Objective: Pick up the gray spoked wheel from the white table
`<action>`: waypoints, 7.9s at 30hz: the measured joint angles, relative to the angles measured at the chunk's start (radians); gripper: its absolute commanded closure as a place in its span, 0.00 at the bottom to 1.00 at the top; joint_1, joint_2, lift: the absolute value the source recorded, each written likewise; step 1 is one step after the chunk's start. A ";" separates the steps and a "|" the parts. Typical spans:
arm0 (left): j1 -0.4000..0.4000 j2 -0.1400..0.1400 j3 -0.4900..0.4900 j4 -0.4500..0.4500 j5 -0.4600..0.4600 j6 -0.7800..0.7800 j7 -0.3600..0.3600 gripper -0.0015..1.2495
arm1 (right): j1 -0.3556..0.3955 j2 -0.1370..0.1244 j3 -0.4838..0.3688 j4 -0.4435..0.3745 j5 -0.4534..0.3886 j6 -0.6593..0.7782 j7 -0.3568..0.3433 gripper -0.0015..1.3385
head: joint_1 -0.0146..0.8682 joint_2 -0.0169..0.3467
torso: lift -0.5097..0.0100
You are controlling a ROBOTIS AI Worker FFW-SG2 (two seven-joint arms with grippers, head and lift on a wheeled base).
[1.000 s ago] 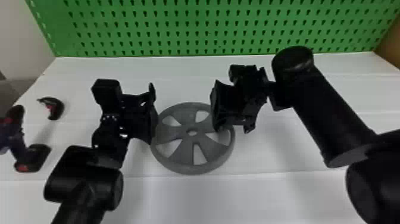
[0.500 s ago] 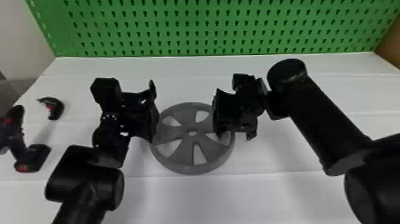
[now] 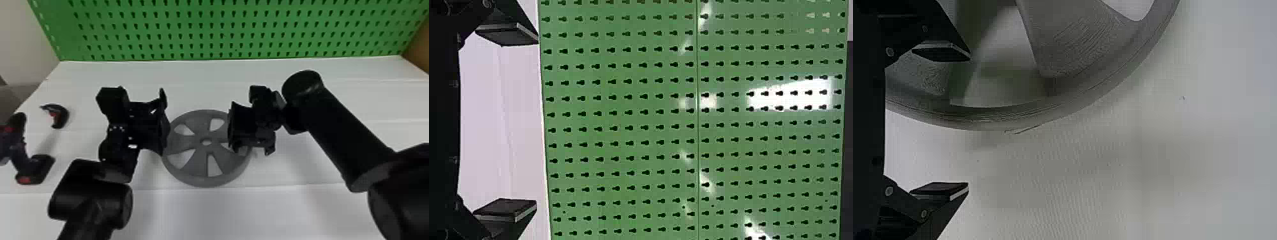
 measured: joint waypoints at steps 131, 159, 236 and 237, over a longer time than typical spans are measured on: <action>0.018 0.000 0.009 0.016 0.014 -0.017 0.000 0.10 | 0.015 0.000 -0.335 -0.379 -0.040 0.313 -0.109 0.89 | 0.89 0.19 | 0.78; 0.024 0.000 0.005 -0.032 0.042 -0.041 0.000 0.10 | 0.098 -0.012 -0.311 -0.481 0.041 0.180 -0.109 0.90 | 0.89 0.20 | 0.78; 0.058 0.003 0.115 -0.008 0.013 -0.037 -0.037 0.10 | 0.779 -0.040 -0.236 -0.769 1.179 -1.404 0.747 0.90 | 0.89 0.20 | 0.78; 0.058 0.003 0.114 -0.008 0.013 -0.037 -0.037 0.10 | 0.780 -0.041 -0.235 -0.769 1.176 -1.401 0.747 0.90 | 0.89 0.20 | 0.78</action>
